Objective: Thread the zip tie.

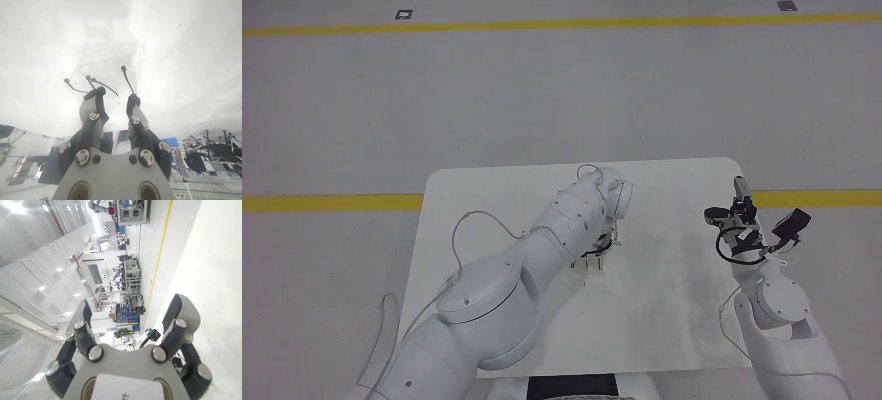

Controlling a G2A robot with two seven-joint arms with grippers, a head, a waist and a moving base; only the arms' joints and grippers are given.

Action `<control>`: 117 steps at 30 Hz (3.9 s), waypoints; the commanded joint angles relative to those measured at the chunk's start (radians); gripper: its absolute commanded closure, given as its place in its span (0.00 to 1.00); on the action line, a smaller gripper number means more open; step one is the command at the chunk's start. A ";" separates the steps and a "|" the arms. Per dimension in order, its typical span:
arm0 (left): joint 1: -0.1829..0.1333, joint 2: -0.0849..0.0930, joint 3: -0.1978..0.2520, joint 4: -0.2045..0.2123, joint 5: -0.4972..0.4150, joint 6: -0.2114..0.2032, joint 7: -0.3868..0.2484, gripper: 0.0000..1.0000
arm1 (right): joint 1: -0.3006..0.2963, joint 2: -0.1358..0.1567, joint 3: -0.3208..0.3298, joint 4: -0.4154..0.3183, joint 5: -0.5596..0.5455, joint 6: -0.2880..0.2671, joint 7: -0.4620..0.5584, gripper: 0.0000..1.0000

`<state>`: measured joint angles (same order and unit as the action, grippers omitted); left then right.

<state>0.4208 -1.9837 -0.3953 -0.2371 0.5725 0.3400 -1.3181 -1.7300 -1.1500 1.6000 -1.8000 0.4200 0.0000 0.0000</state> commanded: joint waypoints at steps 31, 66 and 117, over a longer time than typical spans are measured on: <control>0.021 -0.018 0.051 0.043 0.018 0.000 0.016 0.71 | 0.000 0.000 0.000 0.000 0.000 0.000 0.000 0.00; 0.029 -0.020 0.105 0.028 -0.018 0.000 -0.003 0.74 | 0.000 0.000 0.000 0.000 0.000 0.000 0.000 0.00; 0.026 -0.029 0.185 0.060 -0.100 0.000 0.142 0.79 | 0.000 0.000 0.000 0.000 0.000 0.000 0.000 0.00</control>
<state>0.4467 -2.0126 -0.2107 -0.1760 0.4742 0.3400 -1.1775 -1.7300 -1.1500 1.6000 -1.8000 0.4200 0.0000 0.0000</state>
